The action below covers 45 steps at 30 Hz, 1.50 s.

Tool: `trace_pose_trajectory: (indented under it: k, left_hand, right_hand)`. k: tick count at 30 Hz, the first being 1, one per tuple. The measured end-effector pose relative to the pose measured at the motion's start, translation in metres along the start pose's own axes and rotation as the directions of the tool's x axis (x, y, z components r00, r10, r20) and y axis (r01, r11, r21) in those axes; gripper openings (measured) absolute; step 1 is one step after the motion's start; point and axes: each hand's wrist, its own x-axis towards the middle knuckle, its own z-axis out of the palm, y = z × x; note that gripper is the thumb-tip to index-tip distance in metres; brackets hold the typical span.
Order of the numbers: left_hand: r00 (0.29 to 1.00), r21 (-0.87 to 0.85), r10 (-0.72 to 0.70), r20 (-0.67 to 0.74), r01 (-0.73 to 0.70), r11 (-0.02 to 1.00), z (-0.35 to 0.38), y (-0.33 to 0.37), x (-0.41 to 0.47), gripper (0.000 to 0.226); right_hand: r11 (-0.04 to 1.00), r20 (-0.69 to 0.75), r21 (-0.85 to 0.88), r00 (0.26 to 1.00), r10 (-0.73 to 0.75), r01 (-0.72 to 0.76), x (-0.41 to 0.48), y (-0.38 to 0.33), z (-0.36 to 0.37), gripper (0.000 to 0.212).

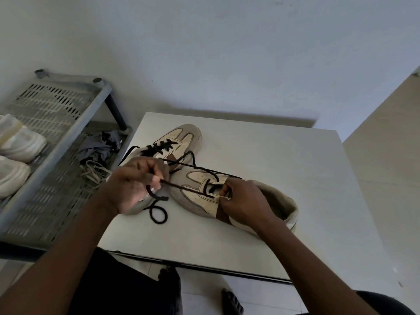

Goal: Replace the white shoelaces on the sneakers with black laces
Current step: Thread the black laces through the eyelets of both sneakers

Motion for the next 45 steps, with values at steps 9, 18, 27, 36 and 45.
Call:
trace_pose_trajectory:
  k: [9, 18, 27, 36, 45]
  left_hand:
    - [0.985, 0.932, 0.159, -0.062, 0.000, 0.362, 0.067, -0.046, 0.015, 0.036]
    - [0.996, 0.989, 0.050, -0.076, 0.069, 0.129, 0.080, -0.062, 0.022, 0.020]
    - [0.983, 0.257, -0.175, 0.059, 0.154, 0.954, 0.073, -0.038, 0.015, 0.022]
    - [0.985, 0.724, -0.143, -0.094, 0.166, 0.669, 0.041, -0.048, 0.018, 0.039]
    - [0.997, 0.895, 0.007, -0.083, 0.072, 0.439, 0.075, -0.064, 0.032, 0.039]
  right_hand:
    - [1.000, 0.019, -0.025, 1.000, -0.011, 0.012, 0.000, -0.002, -0.002, 0.004]
    - [0.999, 0.003, 0.007, 0.999, -0.035, 0.035, 0.001, 0.002, 0.001, 0.003]
    - [1.000, -0.053, -0.019, 0.999, 0.006, -0.007, 0.001, 0.001, 0.005, 0.004]
    - [1.000, -0.013, 0.008, 1.000, -0.019, 0.019, 0.000, 0.000, 0.001, 0.009]
    - [0.998, 0.051, 0.030, 0.997, -0.061, 0.059, -0.001, -0.003, -0.002, 0.014]
